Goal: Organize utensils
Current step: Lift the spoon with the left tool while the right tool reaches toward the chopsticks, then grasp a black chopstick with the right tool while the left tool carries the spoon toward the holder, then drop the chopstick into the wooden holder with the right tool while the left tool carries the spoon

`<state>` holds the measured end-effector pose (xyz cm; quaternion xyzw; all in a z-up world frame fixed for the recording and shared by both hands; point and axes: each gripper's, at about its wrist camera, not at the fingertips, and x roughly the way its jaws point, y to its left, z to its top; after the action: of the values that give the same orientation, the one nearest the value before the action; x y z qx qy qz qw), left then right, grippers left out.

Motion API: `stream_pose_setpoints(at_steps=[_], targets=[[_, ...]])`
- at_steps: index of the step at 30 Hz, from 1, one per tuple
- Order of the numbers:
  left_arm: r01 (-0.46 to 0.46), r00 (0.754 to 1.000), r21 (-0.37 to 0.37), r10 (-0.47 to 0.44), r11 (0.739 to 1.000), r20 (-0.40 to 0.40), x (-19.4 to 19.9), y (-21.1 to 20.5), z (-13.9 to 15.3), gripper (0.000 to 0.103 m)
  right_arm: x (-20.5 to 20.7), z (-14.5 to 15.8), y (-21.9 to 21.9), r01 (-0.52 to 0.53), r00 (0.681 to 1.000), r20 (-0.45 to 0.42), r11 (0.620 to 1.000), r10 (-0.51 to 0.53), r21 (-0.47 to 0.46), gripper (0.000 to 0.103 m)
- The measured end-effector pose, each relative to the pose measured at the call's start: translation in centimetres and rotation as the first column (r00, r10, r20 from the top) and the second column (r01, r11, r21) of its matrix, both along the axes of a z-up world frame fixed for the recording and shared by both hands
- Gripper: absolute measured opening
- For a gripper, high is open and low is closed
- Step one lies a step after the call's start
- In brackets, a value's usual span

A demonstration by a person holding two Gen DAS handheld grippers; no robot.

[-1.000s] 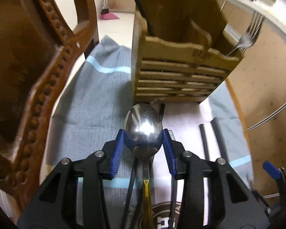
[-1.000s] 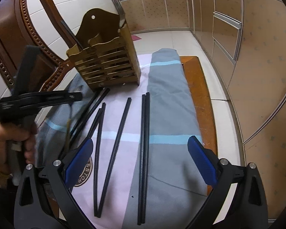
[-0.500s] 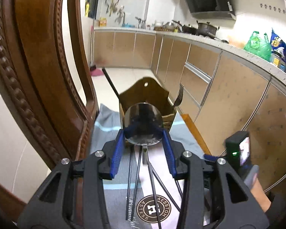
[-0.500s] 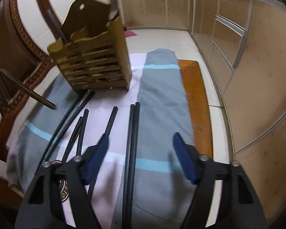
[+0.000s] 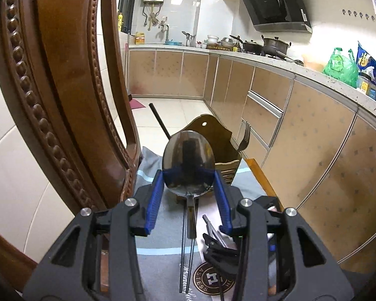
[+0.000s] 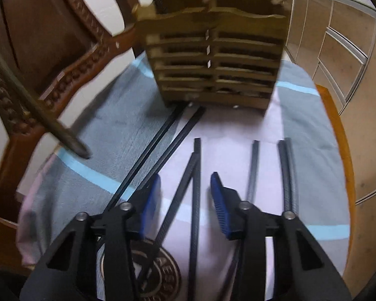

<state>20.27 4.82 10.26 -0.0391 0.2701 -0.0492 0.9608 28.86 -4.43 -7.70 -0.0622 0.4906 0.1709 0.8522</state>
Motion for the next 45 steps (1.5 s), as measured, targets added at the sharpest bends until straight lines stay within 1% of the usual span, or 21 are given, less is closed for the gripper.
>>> stream_pose_setpoints(at_steps=[1,2,5,6,10,16,19,20,23,26,29,32,36,37,39,41,45], targets=[[-0.003,1.000,-0.003,0.003,1.000,0.000,0.0,0.2,0.0,0.039,0.3,-0.5,0.3,0.003,1.000,-0.003,1.000,-0.003,-0.022,0.024],[-0.006,1.000,-0.007,0.006,1.000,-0.002,0.0,0.5,0.0,0.039,0.5,-0.8,0.4,0.004,1.000,0.008,1.000,-0.004,-0.027,0.020],[-0.011,1.000,-0.011,0.011,1.000,-0.008,0.1,0.8,-0.2,0.039,0.8,-0.7,0.3,0.011,1.000,0.019,1.000,-0.011,-0.011,0.012],[-0.011,1.000,-0.010,0.011,1.000,-0.010,0.1,1.0,-0.2,0.039,0.9,-0.5,0.0,0.020,0.999,0.025,1.000,-0.020,0.009,0.010],[-0.012,1.000,-0.015,0.012,1.000,-0.017,0.2,1.5,-0.5,0.039,0.2,1.7,-1.0,0.024,0.997,0.071,0.995,-0.031,0.094,0.008],[-0.003,1.000,-0.014,0.003,1.000,-0.013,-0.1,1.7,-0.5,0.039,-2.2,6.0,-3.3,0.010,0.986,0.157,0.976,-0.045,0.219,0.007],[0.004,1.000,-0.011,-0.004,1.000,-0.012,-0.2,1.6,-0.5,0.039,-4.2,9.2,-4.8,-0.003,0.975,0.217,0.963,-0.057,0.268,0.007],[0.007,1.000,-0.008,-0.007,1.000,-0.011,-0.3,1.5,-0.4,0.039,-4.5,9.8,-5.1,-0.008,0.971,0.233,0.960,-0.060,0.281,0.007],[0.016,1.000,-0.003,-0.016,1.000,-0.008,-0.4,1.5,-0.4,0.039,-7.1,12.7,-6.7,-0.021,0.954,0.289,0.950,-0.073,0.311,0.007],[0.025,1.000,-0.006,-0.025,1.000,-0.003,-0.7,1.4,-0.3,0.039,-9.0,15.0,-7.6,-0.035,0.937,0.338,0.945,-0.082,0.326,0.007],[0.037,0.999,-0.013,-0.037,0.999,0.004,-0.9,1.5,-0.1,0.039,-10.5,17.2,-8.4,-0.034,0.924,0.369,0.938,-0.102,0.345,0.007],[0.042,0.999,-0.021,-0.042,0.999,0.001,-0.8,1.6,0.0,0.039,-11.2,19.7,-8.9,-0.035,0.903,0.412,0.934,-0.123,0.354,0.007],[0.042,0.999,-0.023,-0.042,0.999,-0.013,-0.6,1.5,-0.3,0.039,-9.9,23.9,-8.6,-0.040,0.873,0.470,0.941,-0.131,0.336,0.007],[0.040,0.999,-0.018,-0.041,0.999,-0.017,-0.6,1.5,-0.4,0.039,-9.0,24.8,-8.4,-0.039,0.866,0.483,0.943,-0.132,0.329,0.007],[0.037,0.999,-0.014,-0.038,0.999,-0.020,-0.4,1.5,-0.6,0.039,-7.2,26.3,-7.8,-0.040,0.861,0.493,0.948,-0.127,0.314,0.007],[0.041,0.999,-0.024,-0.041,0.999,-0.026,-0.3,1.6,-0.7,0.039,-5.2,28.2,-7.4,-0.033,0.848,0.514,0.954,-0.130,0.297,0.007],[0.038,0.999,-0.022,-0.039,0.999,-0.035,0.1,1.7,-1.0,0.039,-1.8,30.7,-6.6,0.002,0.820,0.551,0.964,-0.153,0.265,0.007]])
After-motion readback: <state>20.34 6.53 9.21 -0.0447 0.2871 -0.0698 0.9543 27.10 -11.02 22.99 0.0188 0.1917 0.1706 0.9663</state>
